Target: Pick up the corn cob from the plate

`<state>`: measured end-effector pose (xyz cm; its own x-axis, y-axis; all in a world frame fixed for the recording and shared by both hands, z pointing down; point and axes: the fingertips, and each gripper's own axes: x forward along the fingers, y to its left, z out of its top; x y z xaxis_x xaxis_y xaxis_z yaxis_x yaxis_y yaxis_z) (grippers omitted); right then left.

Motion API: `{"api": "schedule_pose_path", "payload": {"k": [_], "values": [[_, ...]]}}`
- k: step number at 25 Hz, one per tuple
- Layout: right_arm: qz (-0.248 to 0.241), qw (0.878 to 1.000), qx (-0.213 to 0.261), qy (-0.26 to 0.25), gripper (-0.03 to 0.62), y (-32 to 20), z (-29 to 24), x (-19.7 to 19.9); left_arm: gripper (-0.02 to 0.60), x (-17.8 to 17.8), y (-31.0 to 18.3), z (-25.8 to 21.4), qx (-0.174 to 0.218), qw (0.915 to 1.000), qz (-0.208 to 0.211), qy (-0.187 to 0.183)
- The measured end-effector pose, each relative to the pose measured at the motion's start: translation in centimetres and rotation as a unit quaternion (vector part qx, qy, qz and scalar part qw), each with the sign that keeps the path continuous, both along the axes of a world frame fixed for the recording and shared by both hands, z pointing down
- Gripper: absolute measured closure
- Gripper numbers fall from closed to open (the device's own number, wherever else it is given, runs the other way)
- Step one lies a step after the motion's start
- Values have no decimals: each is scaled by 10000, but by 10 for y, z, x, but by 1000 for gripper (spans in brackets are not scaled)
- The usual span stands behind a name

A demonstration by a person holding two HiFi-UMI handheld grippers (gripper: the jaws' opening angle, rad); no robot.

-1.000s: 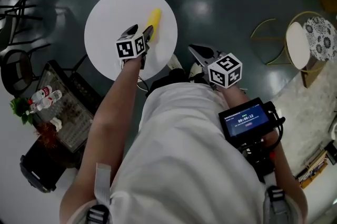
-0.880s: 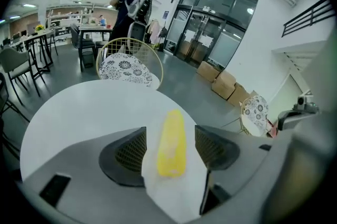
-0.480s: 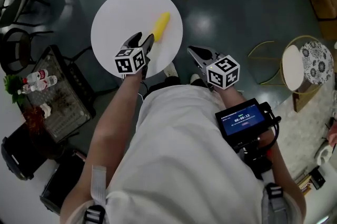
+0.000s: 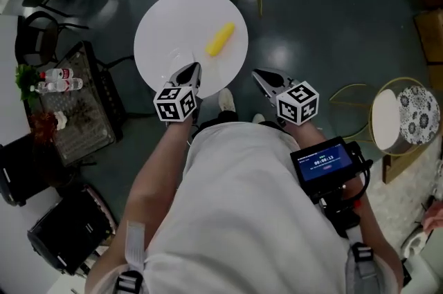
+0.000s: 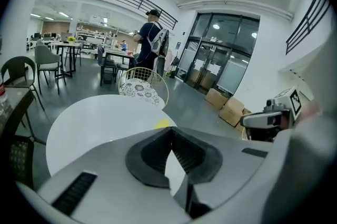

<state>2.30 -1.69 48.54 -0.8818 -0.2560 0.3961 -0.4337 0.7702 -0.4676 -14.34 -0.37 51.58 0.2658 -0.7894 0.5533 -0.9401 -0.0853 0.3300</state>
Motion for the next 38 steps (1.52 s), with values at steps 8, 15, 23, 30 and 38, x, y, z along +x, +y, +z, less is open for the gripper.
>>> {"api": "schedule_pose_path", "payload": {"k": [8, 15, 23, 30, 38], "values": [[-202, 9994, 15, -278, 586, 30, -30, 17, 574, 37, 67, -49, 471, 9984, -116, 287], [-476, 9965, 112, -681, 586, 50, -45, 14, 574, 65, 110, -66, 874, 9957, -82, 286], [-985, 9907, 666, -658, 586, 70, -51, 4, 574, 55, 138, -58, 917, 9949, -394, 113], [-908, 9917, 662, -629, 586, 78, -58, 36, 574, 82, 146, -61, 881, 9955, -345, 81], [-851, 9918, 666, -679, 586, 73, -61, 51, 574, 98, 134, -65, 878, 9959, -231, -15]]}}
